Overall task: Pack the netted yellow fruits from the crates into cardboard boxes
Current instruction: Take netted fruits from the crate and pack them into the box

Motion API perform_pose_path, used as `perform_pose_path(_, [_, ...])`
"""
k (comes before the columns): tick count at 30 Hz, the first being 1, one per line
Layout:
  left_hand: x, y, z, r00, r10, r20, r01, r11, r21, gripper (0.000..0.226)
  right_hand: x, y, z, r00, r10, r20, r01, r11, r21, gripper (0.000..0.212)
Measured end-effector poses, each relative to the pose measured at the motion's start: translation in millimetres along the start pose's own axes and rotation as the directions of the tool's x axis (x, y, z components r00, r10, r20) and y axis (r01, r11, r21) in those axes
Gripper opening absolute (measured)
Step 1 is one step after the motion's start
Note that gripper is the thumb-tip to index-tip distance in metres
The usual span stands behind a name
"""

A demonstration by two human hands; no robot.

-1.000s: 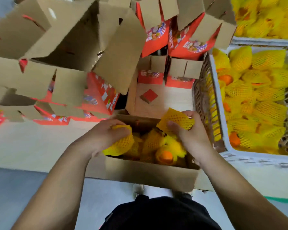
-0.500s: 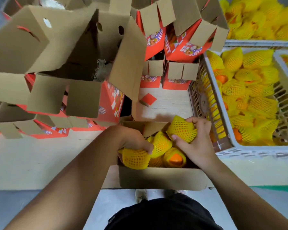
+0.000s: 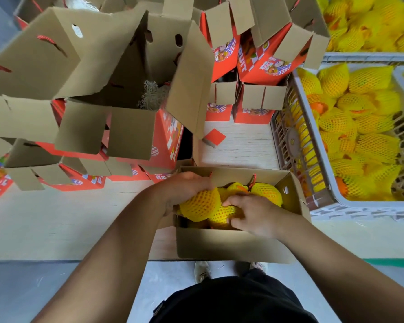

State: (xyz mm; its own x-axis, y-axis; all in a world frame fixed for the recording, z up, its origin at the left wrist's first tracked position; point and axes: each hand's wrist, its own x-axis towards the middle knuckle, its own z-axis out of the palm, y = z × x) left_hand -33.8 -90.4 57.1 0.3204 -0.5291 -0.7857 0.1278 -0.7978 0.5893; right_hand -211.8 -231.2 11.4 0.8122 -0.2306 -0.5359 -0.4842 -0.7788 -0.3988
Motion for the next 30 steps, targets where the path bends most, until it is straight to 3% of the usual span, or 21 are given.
perform_pose_path(3, [0, 0, 1, 0.997, 0.055, -0.048, -0.059, 0.994, -0.089, 0.025, 3, 0, -9, 0.989, 0.114, 0.095, -0.090, 0.970, -0.227, 0.056])
perform_pose_path(5, [2, -1, 2, 0.987, 0.116, -0.110, -0.128, 0.986, -0.104, 0.028, 3, 1, -13, 0.978, 0.151, 0.145, -0.105, 0.953, -0.284, 0.057])
perform_pose_path(7, [4, -5, 5, 0.974, 0.181, -0.136, -0.187, 0.982, -0.033, 0.027, 0, 4, -14, 0.974, 0.140, 0.178, -0.085, 0.955, -0.285, 0.060])
perform_pose_path(11, [5, -13, 14, 0.961, 0.268, -0.060, -0.251, 0.945, 0.209, 0.034, -9, 16, -22, 0.972, 0.105, 0.209, -0.022, 0.930, -0.367, 0.075])
perform_pose_path(15, [0, -15, 18, 0.946, 0.322, -0.032, -0.294, 0.896, 0.332, 0.055, -10, 26, -25, 0.976, 0.082, 0.203, 0.009, 0.913, -0.409, 0.063])
perform_pose_path(17, [-3, -16, 20, 0.941, 0.338, -0.022, -0.307, 0.878, 0.367, 0.059, -9, 30, -23, 0.964, 0.086, 0.251, 0.033, 0.901, -0.433, 0.069])
perform_pose_path(20, [0, -9, 20, 0.971, 0.233, 0.052, -0.231, 0.864, 0.448, 0.071, -7, 35, -26, 0.940, 0.094, 0.329, 0.043, 0.922, -0.386, 0.072])
perform_pose_path(24, [17, 11, 24, 0.996, 0.004, 0.094, -0.059, 0.807, 0.588, 0.081, -5, 37, -45, 0.892, 0.129, 0.433, -0.024, 0.970, -0.241, 0.046])
perform_pose_path(26, [24, 19, 24, 0.991, -0.036, 0.128, -0.048, 0.803, 0.594, 0.077, -4, 36, -49, 0.928, 0.105, 0.357, -0.073, 0.992, -0.102, 0.029])
perform_pose_path(28, [29, 23, 24, 0.988, -0.005, 0.156, -0.087, 0.813, 0.576, 0.062, -2, 34, -44, 0.978, 0.076, 0.195, -0.074, 0.997, -0.019, 0.039])
perform_pose_path(30, [29, 23, 27, 0.983, 0.038, 0.182, -0.131, 0.833, 0.538, 0.055, -2, 32, -33, 0.994, 0.085, 0.064, -0.077, 0.991, -0.111, 0.044])
